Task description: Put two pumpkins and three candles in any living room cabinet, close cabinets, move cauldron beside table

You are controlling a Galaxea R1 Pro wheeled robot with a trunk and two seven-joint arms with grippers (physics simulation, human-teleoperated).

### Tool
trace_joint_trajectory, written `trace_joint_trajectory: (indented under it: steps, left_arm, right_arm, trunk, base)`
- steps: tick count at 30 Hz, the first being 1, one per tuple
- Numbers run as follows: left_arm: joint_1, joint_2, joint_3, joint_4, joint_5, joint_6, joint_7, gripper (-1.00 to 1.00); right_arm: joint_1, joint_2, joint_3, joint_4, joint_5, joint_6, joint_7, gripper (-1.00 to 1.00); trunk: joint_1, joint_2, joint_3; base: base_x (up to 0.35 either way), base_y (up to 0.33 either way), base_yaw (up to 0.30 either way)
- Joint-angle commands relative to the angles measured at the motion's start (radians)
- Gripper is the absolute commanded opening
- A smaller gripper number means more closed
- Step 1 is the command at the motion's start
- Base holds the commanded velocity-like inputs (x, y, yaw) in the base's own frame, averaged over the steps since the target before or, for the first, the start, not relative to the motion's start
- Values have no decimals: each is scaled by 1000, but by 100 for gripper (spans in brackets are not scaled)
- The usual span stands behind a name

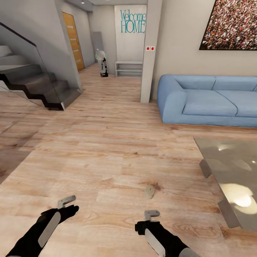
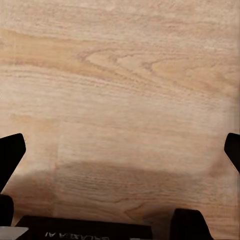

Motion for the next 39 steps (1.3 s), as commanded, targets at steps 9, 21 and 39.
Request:
trace_joint_trajectory:
  steps: [9, 21, 39]
  left_arm:
    - [-36, 6, -4, -6, 8, 22, 9, 100]
    - [-38, 14, 1, -18, 7, 63, 9, 100]
    - [-37, 15, 0, -19, 19, 97, 8, 100]
  right_arm:
    - [-79, -1, -69, -25, -19, 92, -14, 100]
    - [-97, -5, -145, -27, -21, 157, -13, 100]
    - [-97, -13, -220, -27, -20, 189, -16, 100]
  trunk:
    - [1, 0, -1]
    - [1, 0, -1]
    - [1, 0, -1]
  base:
    - [306, -88, 0]
    - [328, -3, 0]
    - [330, 0, 0]
